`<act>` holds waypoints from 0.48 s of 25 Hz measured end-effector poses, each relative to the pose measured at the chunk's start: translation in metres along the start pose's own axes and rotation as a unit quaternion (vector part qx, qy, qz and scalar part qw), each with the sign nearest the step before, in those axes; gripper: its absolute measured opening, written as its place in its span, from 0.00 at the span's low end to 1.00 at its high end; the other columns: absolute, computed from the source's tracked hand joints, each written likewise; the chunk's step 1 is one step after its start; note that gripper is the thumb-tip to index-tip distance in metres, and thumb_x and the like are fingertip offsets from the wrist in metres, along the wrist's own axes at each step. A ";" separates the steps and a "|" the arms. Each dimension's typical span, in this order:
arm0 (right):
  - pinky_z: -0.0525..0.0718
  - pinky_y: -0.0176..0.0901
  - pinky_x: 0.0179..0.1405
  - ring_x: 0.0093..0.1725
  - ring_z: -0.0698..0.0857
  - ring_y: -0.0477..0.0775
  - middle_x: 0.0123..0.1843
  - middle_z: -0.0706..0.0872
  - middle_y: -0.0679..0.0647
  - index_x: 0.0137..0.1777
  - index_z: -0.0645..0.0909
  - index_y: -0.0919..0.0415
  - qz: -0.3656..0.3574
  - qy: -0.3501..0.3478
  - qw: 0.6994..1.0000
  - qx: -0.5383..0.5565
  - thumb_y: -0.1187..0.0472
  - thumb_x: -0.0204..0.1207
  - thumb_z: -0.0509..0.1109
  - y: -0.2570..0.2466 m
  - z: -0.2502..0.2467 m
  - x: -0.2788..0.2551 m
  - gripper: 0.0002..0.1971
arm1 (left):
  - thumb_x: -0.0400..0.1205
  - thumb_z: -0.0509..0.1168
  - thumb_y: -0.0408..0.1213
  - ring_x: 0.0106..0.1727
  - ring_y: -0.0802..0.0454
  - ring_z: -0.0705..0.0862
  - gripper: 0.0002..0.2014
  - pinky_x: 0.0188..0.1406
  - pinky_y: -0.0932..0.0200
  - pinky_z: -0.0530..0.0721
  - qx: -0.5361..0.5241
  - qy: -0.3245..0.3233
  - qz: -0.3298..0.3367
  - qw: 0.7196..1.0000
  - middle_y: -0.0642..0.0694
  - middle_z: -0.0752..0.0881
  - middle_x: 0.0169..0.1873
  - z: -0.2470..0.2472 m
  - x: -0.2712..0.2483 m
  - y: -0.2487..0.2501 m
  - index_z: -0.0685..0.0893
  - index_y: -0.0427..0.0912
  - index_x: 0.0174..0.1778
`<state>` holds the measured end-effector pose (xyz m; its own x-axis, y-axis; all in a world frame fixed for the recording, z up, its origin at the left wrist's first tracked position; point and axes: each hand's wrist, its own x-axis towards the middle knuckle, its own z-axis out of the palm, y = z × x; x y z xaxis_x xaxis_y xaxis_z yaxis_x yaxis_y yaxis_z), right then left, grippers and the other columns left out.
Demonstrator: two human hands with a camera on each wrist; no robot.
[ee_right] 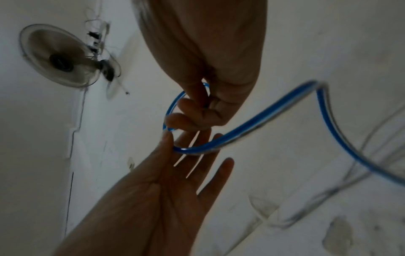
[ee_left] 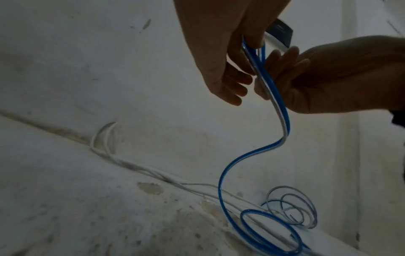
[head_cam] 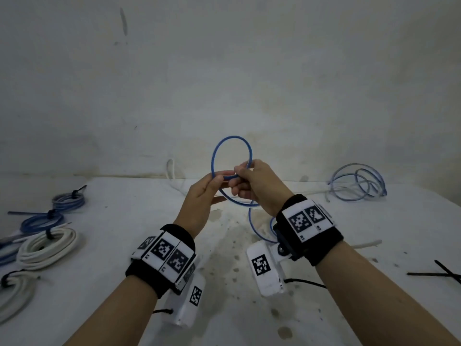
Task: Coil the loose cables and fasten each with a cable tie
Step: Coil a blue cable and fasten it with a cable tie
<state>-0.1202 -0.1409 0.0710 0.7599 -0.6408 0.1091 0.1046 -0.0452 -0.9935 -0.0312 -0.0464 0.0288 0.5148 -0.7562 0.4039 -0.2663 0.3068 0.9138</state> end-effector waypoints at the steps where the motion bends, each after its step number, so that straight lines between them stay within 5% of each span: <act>1: 0.76 0.29 0.18 0.18 0.79 0.43 0.24 0.82 0.53 0.56 0.74 0.69 0.016 -0.016 0.999 0.038 0.64 0.85 0.55 0.006 0.006 0.002 0.09 | 0.86 0.52 0.35 0.51 0.63 0.84 0.14 0.52 0.64 0.84 -0.002 0.003 0.004 1.000 0.48 0.86 0.51 -0.005 -0.002 -0.003 0.80 0.39 0.60; 4: 0.77 0.29 0.20 0.20 0.81 0.43 0.25 0.83 0.52 0.59 0.76 0.72 0.033 -0.038 0.994 0.094 0.63 0.84 0.57 0.017 0.017 0.008 0.12 | 0.85 0.55 0.32 0.50 0.61 0.84 0.10 0.54 0.64 0.82 -0.007 0.030 0.031 0.999 0.52 0.86 0.48 -0.013 -0.007 -0.012 0.81 0.44 0.53; 7: 0.78 0.31 0.25 0.23 0.81 0.42 0.30 0.84 0.52 0.52 0.73 0.64 -0.012 -0.029 0.999 -0.038 0.61 0.82 0.60 0.024 0.025 0.006 0.06 | 0.84 0.56 0.31 0.43 0.59 0.83 0.07 0.47 0.67 0.84 -0.050 0.061 0.019 0.997 0.46 0.83 0.41 -0.017 -0.006 -0.017 0.78 0.38 0.45; 12: 0.78 0.33 0.34 0.29 0.82 0.43 0.34 0.86 0.54 0.51 0.73 0.65 -0.062 -0.014 0.997 -0.044 0.61 0.83 0.59 0.031 0.031 0.000 0.06 | 0.86 0.52 0.33 0.44 0.63 0.86 0.12 0.45 0.69 0.85 -0.086 0.050 0.000 0.995 0.44 0.85 0.43 -0.027 -0.003 -0.014 0.81 0.37 0.47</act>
<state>-0.0967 -0.1190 0.0409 0.7629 -0.6039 0.2308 0.1430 -0.1906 -0.9712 -0.0069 -0.0331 0.0165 0.5956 -0.6976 0.3984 -0.1276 0.4075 0.9042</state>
